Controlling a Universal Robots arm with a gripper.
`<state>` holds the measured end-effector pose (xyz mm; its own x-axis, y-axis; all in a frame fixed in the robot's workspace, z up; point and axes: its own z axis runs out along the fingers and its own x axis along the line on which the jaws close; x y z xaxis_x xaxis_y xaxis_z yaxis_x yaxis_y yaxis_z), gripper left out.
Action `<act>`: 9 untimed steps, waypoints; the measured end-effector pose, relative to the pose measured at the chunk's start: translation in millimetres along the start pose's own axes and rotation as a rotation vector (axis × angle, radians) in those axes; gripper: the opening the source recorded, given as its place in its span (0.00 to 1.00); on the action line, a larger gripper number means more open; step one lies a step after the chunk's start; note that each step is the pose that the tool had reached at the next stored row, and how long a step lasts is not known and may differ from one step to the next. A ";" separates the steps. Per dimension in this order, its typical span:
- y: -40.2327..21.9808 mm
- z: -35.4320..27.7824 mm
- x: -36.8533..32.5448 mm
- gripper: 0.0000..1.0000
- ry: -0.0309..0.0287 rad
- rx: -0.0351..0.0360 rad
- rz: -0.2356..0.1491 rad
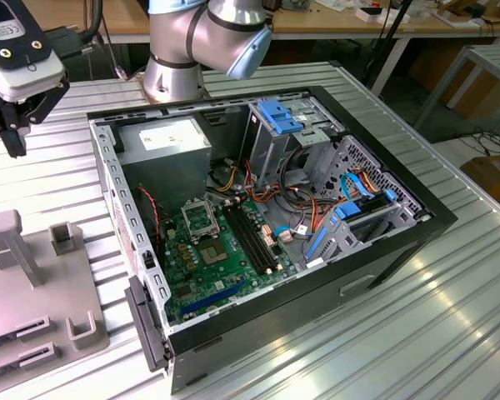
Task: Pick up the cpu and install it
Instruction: 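Reach for the cpu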
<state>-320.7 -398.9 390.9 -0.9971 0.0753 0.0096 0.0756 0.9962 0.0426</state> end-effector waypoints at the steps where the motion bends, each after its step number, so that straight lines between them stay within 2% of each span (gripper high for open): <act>1: -0.1 0.1 1.4 0.11 0.0000 0.0000 0.000; 9: -0.9 0.6 8.6 0.11 0.0014 -0.0005 0.000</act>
<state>-329.3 -399.1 390.4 -0.9971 0.0753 0.0110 0.0757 0.9962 0.0431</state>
